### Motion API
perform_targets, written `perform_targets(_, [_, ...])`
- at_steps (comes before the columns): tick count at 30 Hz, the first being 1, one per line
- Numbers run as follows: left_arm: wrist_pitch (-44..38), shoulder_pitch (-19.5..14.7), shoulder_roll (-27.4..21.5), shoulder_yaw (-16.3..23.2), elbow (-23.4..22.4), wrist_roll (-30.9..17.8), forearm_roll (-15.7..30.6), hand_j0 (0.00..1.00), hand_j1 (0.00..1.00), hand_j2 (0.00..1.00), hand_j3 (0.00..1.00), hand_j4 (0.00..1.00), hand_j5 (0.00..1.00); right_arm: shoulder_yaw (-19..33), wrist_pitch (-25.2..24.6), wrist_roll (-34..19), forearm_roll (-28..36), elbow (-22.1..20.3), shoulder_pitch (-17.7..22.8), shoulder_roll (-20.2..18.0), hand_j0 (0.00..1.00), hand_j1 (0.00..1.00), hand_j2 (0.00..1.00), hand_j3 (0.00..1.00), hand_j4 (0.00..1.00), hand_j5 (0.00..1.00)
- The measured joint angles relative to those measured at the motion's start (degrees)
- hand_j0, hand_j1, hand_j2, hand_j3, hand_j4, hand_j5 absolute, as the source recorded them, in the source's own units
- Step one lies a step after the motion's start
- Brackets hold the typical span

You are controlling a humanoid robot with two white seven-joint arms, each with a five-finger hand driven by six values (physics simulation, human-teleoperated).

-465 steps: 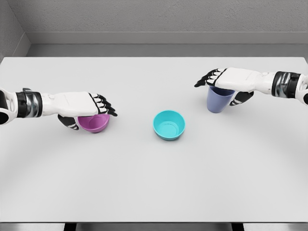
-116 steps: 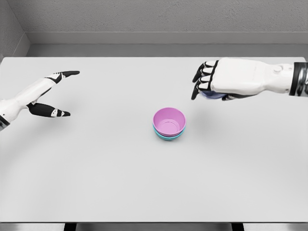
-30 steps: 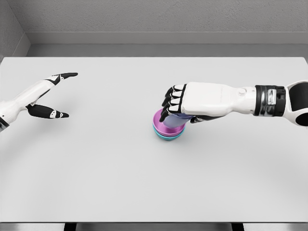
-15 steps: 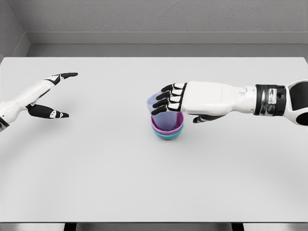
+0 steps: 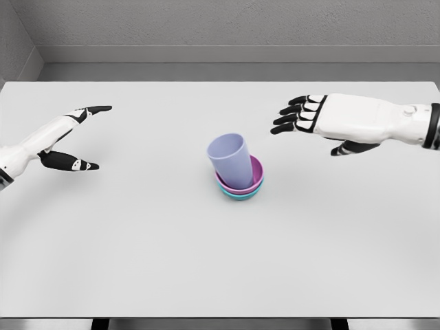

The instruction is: Stacking bowl and cup with both arms

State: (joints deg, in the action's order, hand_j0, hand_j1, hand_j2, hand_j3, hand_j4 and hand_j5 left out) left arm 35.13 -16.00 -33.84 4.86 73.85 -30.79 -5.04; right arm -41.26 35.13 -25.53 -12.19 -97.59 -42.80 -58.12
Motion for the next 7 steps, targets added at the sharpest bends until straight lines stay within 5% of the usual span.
perform_targets(7, [0.0,1.2,0.0,-1.5,0.1,0.0,0.0,1.00,1.00,1.00,1.00,1.00,1.00,0.4,0.0,0.0,0.4,3.2,0.0,-2.3,1.00,1.00,1.00,1.00,1.00,1.00])
